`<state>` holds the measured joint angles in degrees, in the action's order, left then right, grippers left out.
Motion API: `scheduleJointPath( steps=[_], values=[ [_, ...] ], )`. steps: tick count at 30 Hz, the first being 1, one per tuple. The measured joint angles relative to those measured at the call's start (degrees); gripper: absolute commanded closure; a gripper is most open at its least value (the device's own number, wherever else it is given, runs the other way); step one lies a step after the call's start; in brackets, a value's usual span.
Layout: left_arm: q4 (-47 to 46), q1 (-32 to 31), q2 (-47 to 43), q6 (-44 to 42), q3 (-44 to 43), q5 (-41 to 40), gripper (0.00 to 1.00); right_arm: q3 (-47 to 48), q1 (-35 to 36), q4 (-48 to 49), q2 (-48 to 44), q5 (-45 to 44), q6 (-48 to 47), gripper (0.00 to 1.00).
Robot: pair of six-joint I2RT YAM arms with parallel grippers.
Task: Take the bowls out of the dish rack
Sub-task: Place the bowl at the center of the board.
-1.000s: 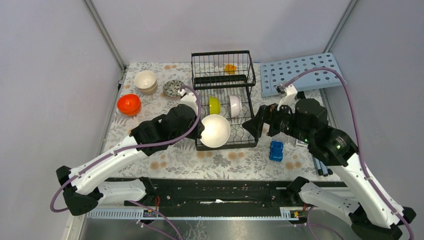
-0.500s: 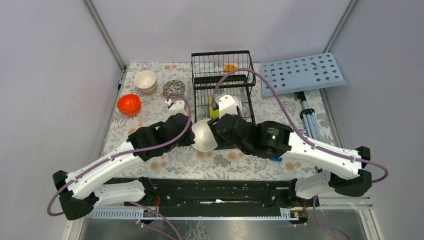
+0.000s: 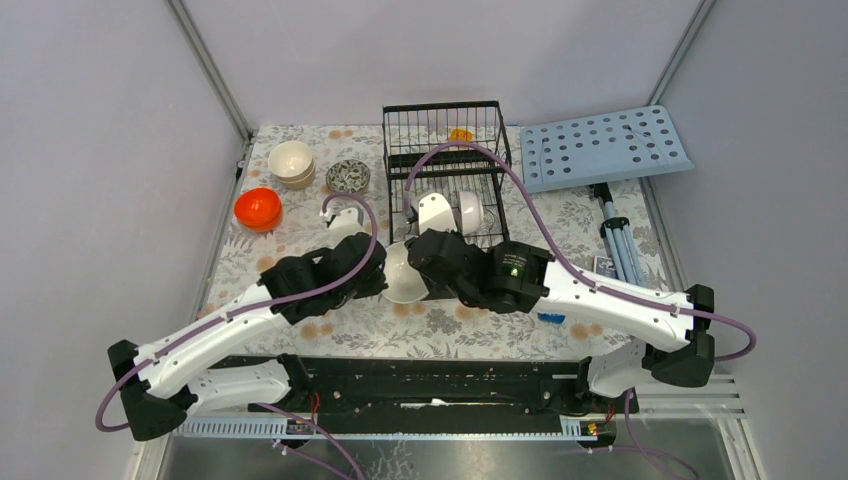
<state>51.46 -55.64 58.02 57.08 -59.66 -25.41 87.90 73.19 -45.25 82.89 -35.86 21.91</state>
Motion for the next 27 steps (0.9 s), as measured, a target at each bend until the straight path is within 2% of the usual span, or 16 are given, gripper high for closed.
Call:
scheduleJointPath(
  steps=[10,19,27],
  values=[
    [0.59,0.0,-1.46,1.53,1.01,-0.87,1.0,-4.09,-2.91,2.91,0.11,3.26,1.49,0.58],
    [0.85,0.0,-1.44,1.92,1.2,-1.05,1.0,-4.59,-4.81,5.25,0.37,5.68,1.95,0.61],
    [0.87,0.0,-1.07,1.92,1.22,-1.05,1.0,-4.96,-5.42,5.97,2.4,7.41,2.25,0.69]
  ],
)
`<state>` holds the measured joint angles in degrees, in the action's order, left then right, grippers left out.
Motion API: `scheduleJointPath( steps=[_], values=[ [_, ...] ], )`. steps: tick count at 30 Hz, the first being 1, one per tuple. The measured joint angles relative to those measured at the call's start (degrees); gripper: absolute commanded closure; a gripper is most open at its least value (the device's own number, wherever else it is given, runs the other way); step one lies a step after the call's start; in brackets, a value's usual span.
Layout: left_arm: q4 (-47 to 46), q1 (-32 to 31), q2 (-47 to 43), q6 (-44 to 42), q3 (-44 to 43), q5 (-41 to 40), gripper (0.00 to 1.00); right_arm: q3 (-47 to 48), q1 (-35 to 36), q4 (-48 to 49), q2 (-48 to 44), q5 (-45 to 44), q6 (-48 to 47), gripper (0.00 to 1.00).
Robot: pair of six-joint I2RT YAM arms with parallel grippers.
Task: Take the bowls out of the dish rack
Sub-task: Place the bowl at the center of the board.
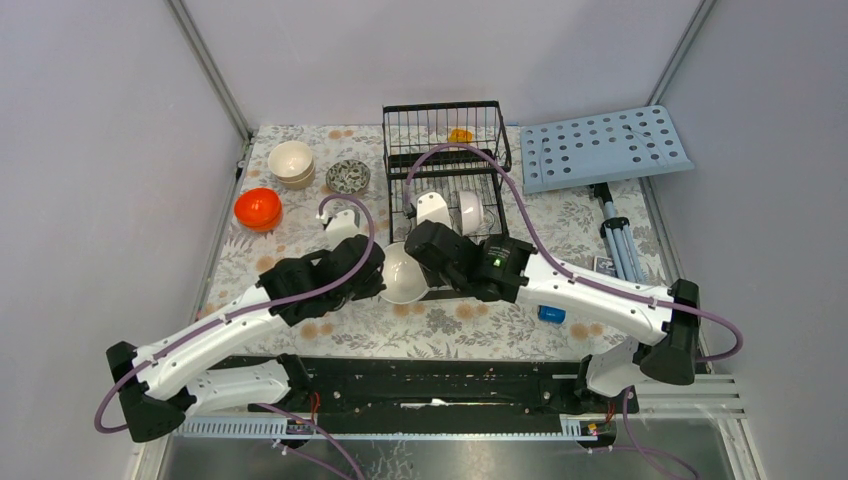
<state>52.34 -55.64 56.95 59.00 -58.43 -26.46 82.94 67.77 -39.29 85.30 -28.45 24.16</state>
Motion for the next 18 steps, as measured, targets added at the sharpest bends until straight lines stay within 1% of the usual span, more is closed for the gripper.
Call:
scheduleJointPath(
  steps=[8,10,13,15,17,18],
  values=[
    [0.24,0.0,0.55,0.0,0.09,-0.13,1.0,-0.11,-0.15,0.04,0.76,1.05,0.13,0.76],
    [0.35,0.0,0.55,0.0,0.24,-0.26,1.0,-0.11,-0.22,0.13,1.03,1.11,0.24,0.79],
    [0.35,0.0,0.57,0.42,0.59,-0.37,1.0,-0.11,-0.33,0.17,1.44,1.07,0.46,0.85],
    [0.42,0.0,0.61,0.68,0.76,-0.44,1.0,-0.11,-0.44,0.22,1.73,1.09,0.74,0.91],
    [0.57,0.0,0.79,0.83,0.83,-0.55,1.0,-0.11,-0.44,0.22,1.99,1.09,0.76,1.0],
    [0.61,0.0,0.87,0.85,0.83,-0.57,1.0,-0.11,-0.44,0.2,2.08,1.09,0.76,1.0]
  ],
)
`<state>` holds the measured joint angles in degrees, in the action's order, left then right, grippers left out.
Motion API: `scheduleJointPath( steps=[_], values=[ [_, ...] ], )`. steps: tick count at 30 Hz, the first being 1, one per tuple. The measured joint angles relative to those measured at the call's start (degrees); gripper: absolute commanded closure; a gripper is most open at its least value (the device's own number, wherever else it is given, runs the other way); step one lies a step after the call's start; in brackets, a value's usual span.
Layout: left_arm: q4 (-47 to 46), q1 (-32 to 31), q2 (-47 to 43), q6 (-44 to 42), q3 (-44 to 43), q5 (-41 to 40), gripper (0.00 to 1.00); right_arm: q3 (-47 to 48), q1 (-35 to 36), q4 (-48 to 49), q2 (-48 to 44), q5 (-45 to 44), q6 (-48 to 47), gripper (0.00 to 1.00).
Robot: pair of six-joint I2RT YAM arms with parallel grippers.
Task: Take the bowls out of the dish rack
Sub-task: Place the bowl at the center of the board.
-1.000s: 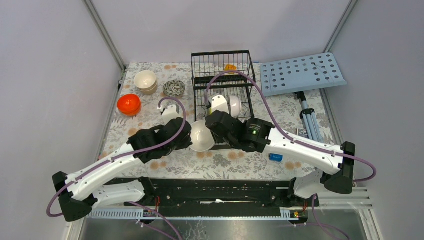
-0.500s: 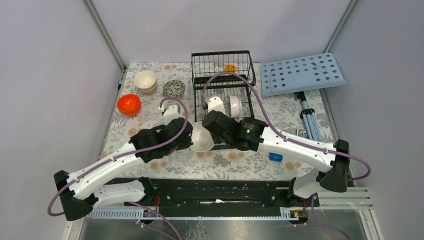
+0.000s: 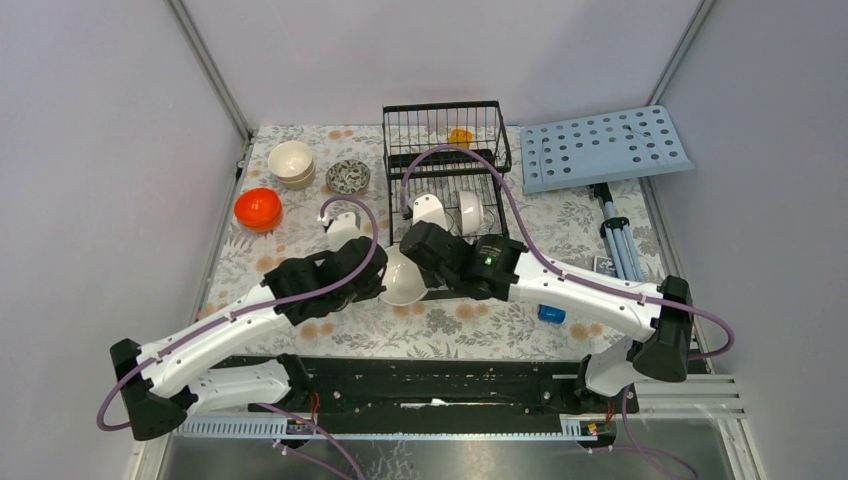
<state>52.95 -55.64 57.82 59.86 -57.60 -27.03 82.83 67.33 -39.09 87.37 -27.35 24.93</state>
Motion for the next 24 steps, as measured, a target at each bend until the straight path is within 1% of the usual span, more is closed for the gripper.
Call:
scheduleJointPath(
  steps=[7,11,15,18,24],
  values=[
    [0.22,0.02,0.37,-0.04,0.0,-0.11,1.0,0.0,-0.11,-0.02,0.74,0.0,0.07,1.0],
    [0.13,0.02,0.39,-0.35,0.0,-0.09,0.9,0.02,-0.15,-0.04,0.76,0.0,0.28,1.0],
    [-0.31,0.07,0.0,-1.09,0.02,0.5,0.77,0.02,-0.28,-0.44,0.76,-0.15,0.37,1.0],
    [-1.42,0.04,-1.2,-1.66,0.11,1.66,0.71,0.0,-0.57,-0.57,0.92,-0.2,0.37,1.0],
    [-3.78,0.04,-2.75,-2.51,0.72,3.17,0.44,0.0,-0.68,-0.42,1.01,-0.2,0.5,1.0]
  ],
)
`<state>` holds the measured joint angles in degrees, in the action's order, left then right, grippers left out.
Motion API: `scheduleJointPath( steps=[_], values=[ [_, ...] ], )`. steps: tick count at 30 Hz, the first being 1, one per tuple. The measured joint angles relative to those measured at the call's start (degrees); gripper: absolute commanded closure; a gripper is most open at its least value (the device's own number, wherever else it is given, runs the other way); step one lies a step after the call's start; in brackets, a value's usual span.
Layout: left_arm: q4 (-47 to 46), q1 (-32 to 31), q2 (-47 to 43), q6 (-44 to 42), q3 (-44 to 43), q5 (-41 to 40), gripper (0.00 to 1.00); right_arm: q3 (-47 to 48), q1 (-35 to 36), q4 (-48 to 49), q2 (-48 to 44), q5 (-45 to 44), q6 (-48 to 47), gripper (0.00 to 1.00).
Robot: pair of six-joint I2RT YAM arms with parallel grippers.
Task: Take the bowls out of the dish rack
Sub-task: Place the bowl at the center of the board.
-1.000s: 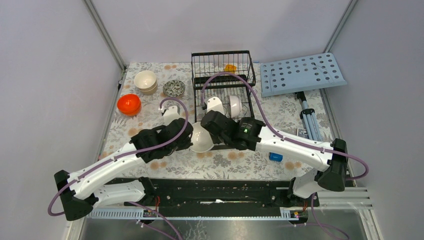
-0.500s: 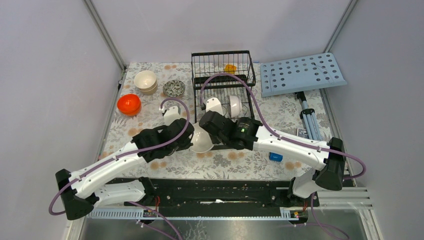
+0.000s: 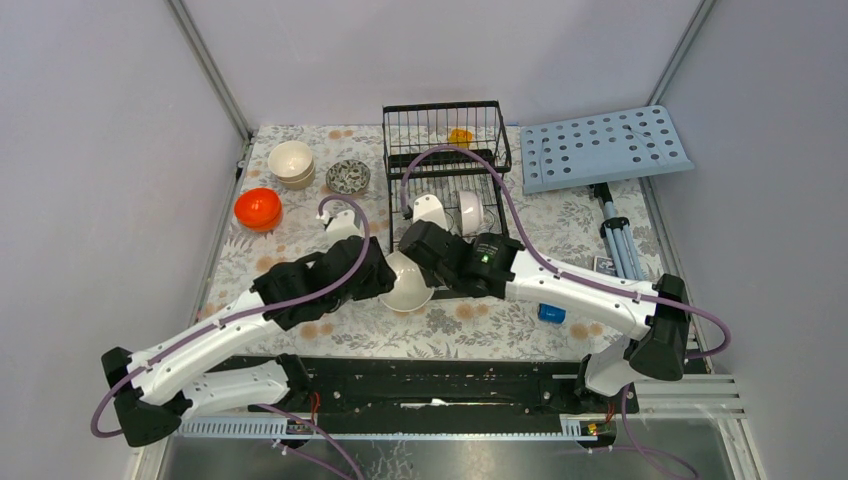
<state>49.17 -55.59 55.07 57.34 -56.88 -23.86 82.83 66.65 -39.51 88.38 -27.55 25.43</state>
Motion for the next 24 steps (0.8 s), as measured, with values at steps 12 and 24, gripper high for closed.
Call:
scheduleJointPath(
  steps=[12,24],
  values=[
    [-4.35,0.0,-3.74,-0.55,1.2,1.33,0.01,-1.25,-0.48,-0.48,0.31,0.09,-0.13,1.0],
    [-9.29,0.0,-16.04,-3.1,5.29,1.99,0.01,-4.98,-6.34,-2.8,-6.36,-1.57,-1.86,1.0]
  ],
)
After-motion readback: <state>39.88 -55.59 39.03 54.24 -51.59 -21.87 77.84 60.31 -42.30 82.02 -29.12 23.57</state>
